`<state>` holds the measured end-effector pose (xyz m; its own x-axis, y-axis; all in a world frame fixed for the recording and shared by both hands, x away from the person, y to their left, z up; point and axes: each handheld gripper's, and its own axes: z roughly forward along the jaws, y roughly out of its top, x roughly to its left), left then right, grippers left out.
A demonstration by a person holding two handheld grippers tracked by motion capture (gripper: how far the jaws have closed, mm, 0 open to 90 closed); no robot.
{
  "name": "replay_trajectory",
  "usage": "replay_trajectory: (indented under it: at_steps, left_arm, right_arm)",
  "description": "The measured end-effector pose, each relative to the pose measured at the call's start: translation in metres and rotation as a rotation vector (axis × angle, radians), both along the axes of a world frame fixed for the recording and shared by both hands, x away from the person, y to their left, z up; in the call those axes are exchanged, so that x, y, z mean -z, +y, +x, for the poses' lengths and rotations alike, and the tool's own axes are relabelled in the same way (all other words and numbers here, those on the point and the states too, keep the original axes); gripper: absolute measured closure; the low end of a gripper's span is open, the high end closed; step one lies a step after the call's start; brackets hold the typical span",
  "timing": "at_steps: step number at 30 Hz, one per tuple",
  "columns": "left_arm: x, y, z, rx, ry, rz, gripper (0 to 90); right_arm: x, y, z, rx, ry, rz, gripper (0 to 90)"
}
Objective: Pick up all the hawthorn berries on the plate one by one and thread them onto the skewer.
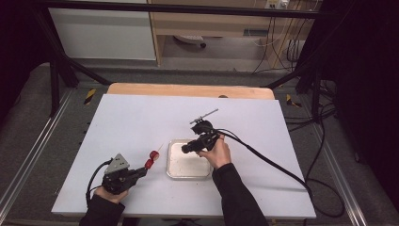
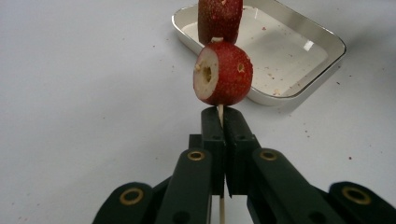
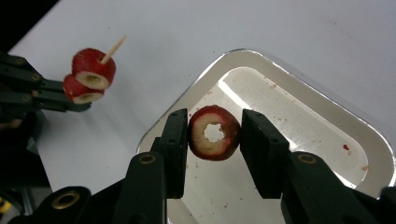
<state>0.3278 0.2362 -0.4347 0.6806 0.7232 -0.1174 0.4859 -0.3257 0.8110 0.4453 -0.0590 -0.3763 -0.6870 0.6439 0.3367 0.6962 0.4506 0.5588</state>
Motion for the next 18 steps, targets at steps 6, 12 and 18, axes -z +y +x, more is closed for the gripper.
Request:
replay_trajectory:
  at_steps: [6, 12, 18]
  left_arm:
    - [-0.002, -0.012, -0.004, -0.003, -0.018, -0.017, 88.2]
    - [-0.004, -0.023, -0.006, -0.024, -0.012, -0.03, 88.2]
    - [-0.007, -0.037, -0.008, -0.035, -0.02, -0.041, 88.2]
  right_arm:
    - [0.009, -0.019, -0.012, 0.065, -0.038, 0.156, 62.9]
    - [0.016, -0.039, -0.021, 0.155, -0.069, 0.315, 62.9]
    - [0.022, -0.053, -0.03, 0.221, -0.104, 0.431, 62.9]
